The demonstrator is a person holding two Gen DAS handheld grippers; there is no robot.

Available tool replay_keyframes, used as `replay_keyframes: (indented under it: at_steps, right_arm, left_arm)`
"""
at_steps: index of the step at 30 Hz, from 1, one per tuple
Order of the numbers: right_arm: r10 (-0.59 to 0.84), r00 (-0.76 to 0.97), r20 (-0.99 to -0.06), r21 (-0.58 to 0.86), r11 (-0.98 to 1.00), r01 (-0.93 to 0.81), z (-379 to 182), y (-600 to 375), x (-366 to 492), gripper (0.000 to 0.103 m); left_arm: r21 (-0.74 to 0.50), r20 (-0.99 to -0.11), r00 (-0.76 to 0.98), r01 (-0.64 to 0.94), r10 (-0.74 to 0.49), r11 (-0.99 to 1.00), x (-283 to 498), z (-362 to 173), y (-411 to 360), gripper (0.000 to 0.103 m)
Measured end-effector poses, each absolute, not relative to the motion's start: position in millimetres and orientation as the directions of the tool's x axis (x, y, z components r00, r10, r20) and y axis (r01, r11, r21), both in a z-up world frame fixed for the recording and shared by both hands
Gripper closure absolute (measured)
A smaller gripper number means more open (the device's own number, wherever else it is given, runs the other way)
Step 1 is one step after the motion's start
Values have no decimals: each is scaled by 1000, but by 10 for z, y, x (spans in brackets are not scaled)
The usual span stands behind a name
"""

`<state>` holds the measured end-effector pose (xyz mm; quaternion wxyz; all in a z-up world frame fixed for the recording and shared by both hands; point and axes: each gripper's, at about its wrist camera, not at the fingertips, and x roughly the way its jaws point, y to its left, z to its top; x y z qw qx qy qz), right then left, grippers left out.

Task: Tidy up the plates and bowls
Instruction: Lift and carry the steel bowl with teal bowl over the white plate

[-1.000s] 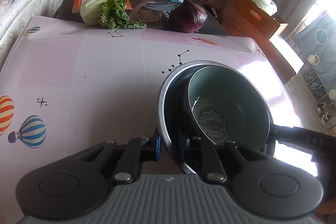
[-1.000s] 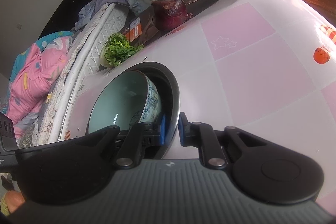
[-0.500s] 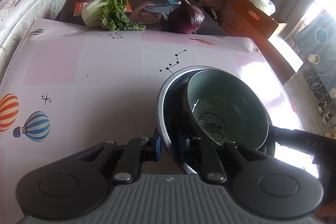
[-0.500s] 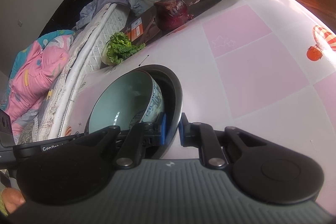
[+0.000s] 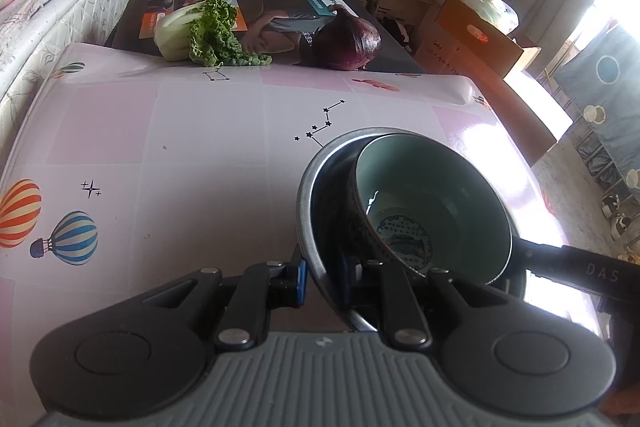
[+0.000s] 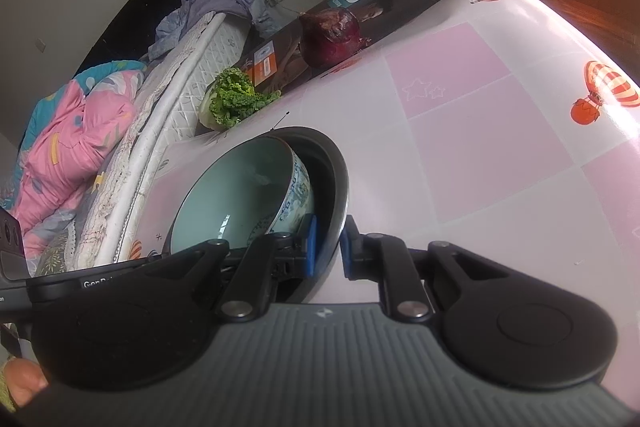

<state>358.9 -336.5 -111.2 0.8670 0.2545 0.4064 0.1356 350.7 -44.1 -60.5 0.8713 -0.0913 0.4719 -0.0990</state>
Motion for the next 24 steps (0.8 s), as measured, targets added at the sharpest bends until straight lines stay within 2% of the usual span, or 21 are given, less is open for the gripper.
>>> replay_keyframes:
  at_steps: [14, 24]
  right_arm:
    - [440, 638, -632, 555, 832, -25, -915, -3422, 3322, 90]
    - [443, 653, -614, 565, 825, -28, -674, -3389, 2780, 90]
  left_arm:
    - [-274, -795, 541, 83, -274, 958, 3281, -403, -419, 87]
    - [-274, -774, 567, 101, -282, 956, 2819, -153, -369, 87]
